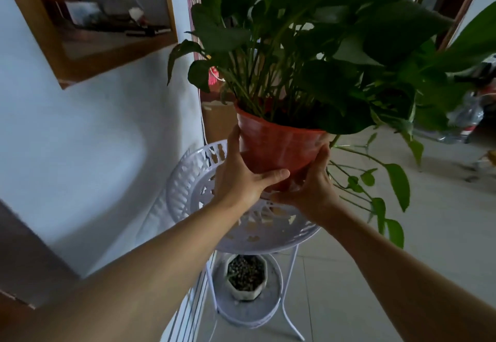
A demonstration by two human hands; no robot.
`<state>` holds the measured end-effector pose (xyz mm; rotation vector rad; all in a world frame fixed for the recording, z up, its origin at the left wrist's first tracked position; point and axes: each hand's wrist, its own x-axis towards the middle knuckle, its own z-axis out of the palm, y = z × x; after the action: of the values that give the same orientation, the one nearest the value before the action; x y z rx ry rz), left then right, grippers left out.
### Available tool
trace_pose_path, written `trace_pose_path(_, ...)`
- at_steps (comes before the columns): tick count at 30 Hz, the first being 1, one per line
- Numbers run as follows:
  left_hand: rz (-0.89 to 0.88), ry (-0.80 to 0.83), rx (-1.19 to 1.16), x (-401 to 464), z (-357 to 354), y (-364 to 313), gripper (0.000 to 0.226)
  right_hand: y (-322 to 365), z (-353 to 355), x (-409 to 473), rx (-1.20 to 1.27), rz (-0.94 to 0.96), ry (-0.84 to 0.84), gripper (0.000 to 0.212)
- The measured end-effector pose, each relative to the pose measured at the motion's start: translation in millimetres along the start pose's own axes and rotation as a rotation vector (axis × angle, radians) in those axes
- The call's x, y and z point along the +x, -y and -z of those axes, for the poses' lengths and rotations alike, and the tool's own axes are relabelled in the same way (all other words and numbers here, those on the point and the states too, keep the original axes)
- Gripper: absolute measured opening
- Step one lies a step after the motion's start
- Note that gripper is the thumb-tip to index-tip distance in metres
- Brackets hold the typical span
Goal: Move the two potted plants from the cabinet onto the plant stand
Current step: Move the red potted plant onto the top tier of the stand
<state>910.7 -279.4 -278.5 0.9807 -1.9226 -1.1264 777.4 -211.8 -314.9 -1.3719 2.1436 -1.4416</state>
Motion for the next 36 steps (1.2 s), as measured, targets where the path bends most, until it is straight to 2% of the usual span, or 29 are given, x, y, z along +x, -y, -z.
trace_pose_path(7, -0.004, -0.007, 0.013, 14, 2, 38, 0.121, -19, -28, 8, 0.003, 0.036, 0.031, 0.139)
trace_pose_path(20, 0.027, 0.007, -0.053, 28, 4, 83, 0.122, -31, -57, 20, 0.004, 0.024, 0.139, 0.147)
trace_pose_path(22, 0.02, 0.022, -0.075, 29, 3, 87, 0.122, -31, -58, 20, 0.034, 0.026, 0.169, 0.142)
trace_pose_path(24, 0.01, 0.044, -0.103, 30, 3, 90, 0.119, -26, -60, 20, 0.183, -0.036, 0.185, 0.125)
trace_pose_path(26, -0.001, 0.045, -0.11, 30, 4, 92, 0.117, -24, -60, 20, 0.227, -0.03, 0.203, 0.115)
trace_pose_path(27, -0.007, 0.04, -0.097, 30, 4, 93, 0.117, -25, -58, 19, 0.153, 0.016, 0.22, 0.112)
trace_pose_path(28, -0.014, 0.036, -0.076, 30, 4, 93, 0.117, -23, -56, 17, 0.218, -0.018, 0.234, 0.107)
trace_pose_path(29, -0.02, 0.033, -0.057, 29, 5, 94, 0.118, -23, -54, 14, 0.132, -0.015, 0.239, 0.107)
trace_pose_path(31, -0.033, 0.03, -0.032, 30, 5, 95, 0.121, -24, -52, 12, -0.013, 0.035, 0.219, 0.12)
trace_pose_path(33, -0.041, 0.027, -0.005, 31, 4, 96, 0.122, -21, -50, 10, -0.034, 0.057, 0.239, 0.131)
trace_pose_path(36, -0.051, 0.02, -0.029, 31, 4, 96, 0.118, -18, -51, 8, -0.137, 0.043, 0.243, 0.132)
